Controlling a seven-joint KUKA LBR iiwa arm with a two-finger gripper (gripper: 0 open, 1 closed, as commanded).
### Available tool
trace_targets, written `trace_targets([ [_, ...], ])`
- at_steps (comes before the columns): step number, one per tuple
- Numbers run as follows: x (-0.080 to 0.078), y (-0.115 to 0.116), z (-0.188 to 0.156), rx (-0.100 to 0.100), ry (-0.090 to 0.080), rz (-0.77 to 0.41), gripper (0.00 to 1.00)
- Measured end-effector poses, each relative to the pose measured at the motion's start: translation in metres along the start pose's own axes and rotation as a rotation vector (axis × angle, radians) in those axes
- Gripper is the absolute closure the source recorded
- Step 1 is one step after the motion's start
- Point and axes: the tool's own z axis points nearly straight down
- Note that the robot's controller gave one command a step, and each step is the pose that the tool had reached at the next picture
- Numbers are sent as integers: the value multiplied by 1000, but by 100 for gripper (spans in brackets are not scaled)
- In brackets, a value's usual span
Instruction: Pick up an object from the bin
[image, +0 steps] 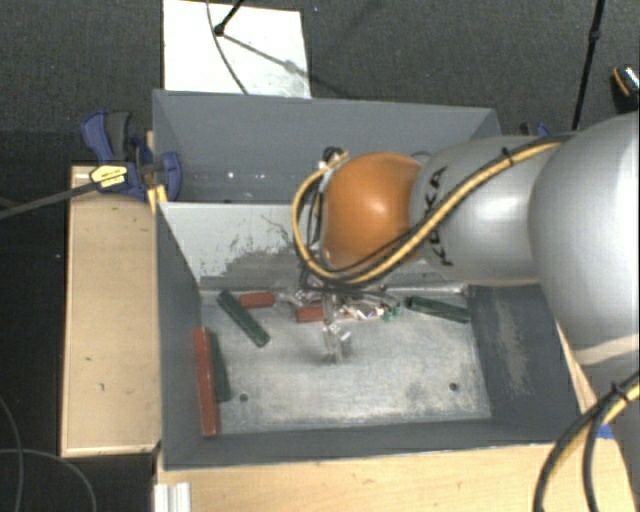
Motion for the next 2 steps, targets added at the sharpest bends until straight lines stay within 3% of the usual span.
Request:
trace_targets([
  [1, 13, -25, 9, 0, -4, 28, 0],
  [2, 73, -94, 9, 1, -3, 187, 0],
])
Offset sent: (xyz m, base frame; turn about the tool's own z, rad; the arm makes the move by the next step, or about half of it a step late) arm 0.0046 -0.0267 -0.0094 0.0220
